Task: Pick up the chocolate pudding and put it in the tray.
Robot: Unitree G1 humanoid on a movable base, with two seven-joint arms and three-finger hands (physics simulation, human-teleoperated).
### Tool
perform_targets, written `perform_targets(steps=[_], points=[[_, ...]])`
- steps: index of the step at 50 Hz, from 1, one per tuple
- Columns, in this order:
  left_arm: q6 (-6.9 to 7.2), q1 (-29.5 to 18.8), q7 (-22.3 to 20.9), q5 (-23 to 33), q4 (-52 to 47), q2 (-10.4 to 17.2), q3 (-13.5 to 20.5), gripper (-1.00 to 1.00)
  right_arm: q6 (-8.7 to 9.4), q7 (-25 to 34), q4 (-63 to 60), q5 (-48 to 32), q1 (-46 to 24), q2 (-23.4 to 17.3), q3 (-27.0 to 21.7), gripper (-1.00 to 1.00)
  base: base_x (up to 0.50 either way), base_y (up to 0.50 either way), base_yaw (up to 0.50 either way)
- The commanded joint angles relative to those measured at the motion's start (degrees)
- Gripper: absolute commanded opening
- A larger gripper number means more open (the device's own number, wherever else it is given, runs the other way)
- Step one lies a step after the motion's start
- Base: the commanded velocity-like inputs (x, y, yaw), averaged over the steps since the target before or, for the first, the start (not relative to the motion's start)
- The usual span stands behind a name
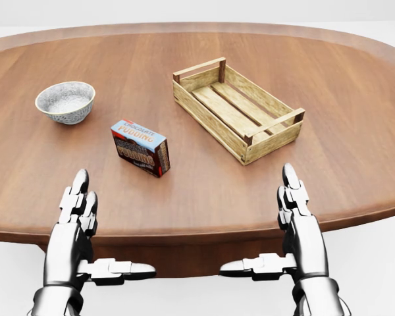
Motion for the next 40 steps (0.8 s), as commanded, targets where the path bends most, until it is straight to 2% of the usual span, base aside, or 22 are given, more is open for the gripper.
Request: perform_targets(steps=[1,2,4,5,7,11,14,22,28,37,38,40], points=[[-0.31,0.4,-1.3,-0.3,-0.1,0.7,1.3,1.00,-3.36,3.7,-0.3,-2.4,1.1,-1.2,-0.6,1.00,0.00,0.00,0.00],[-0.30,0.4,-1.3,-0.3,-0.1,0.7,1.3,1.00,-3.27,2.9,-0.2,-3.8,1.0,-1.1,-0.5,1.00,0.00,0.00,0.00],[-0.42,0.5,-1.3,-0.3,-0.2,0.6,1.3,1.00,-1.81,2.2,-0.6,-5.7,1.4,-1.0,-0.2,1.00,0.00,0.00,0.00],[-0.36,0.5,-1.3,-0.3,-0.3,0.6,1.3,1.00,-2.29,2.5,-0.7,-5.2,1.6,-0.8,-0.3,1.00,0.00,0.00,0.00],[-0.24,0.6,-1.3,-0.3,-0.4,0.6,1.3,1.00,-1.77,3.0,-1.4,-3.9,1.6,-0.7,-0.9,1.00,0.00,0.00,0.00],[-0.23,0.5,-1.2,-0.1,-0.4,0.6,1.3,1.00,-2.39,3.3,-1.3,-3.0,1.8,-0.6,-1.1,1.00,0.00,0.00,0.00],[-0.21,0.5,-1.2,-0.1,-0.3,0.7,1.3,1.00,-2.18,2.8,-2.2,-3.4,2.0,-0.6,-1.0,1.00,0.00,0.00,0.00],[-0.30,0.5,-1.2,0.0,-0.2,0.7,1.3,1.00,-3.78,2.4,-2.1,-3.8,2.2,-0.7,-1.0,1.00,0.00,0.00,0.00],[-0.46,0.5,-1.1,0.1,0.0,0.6,1.3,1.00,-4.03,2.5,-1.7,-4.1,2.1,-0.7,-0.9,1.00,0.00,0.00,0.00],[-0.70,0.4,-1.0,0.3,0.4,0.6,1.2,1.00,-4.39,2.4,-1.6,-4.0,2.1,-0.7,-1.1,1.00,0.00,0.30,0.00],[0.09,0.5,-1.0,0.4,-0.5,0.6,1.1,1.00,-4.46,2.4,-1.5,-3.9,2.1,-0.6,-1.1,1.00,0.00,0.35,0.00],[-0.36,0.5,-1.0,0.4,0.0,0.6,1.1,1.00,-4.50,2.4,-1.4,-3.9,2.1,-0.6,-1.0,1.00,0.00,0.35,0.00]])
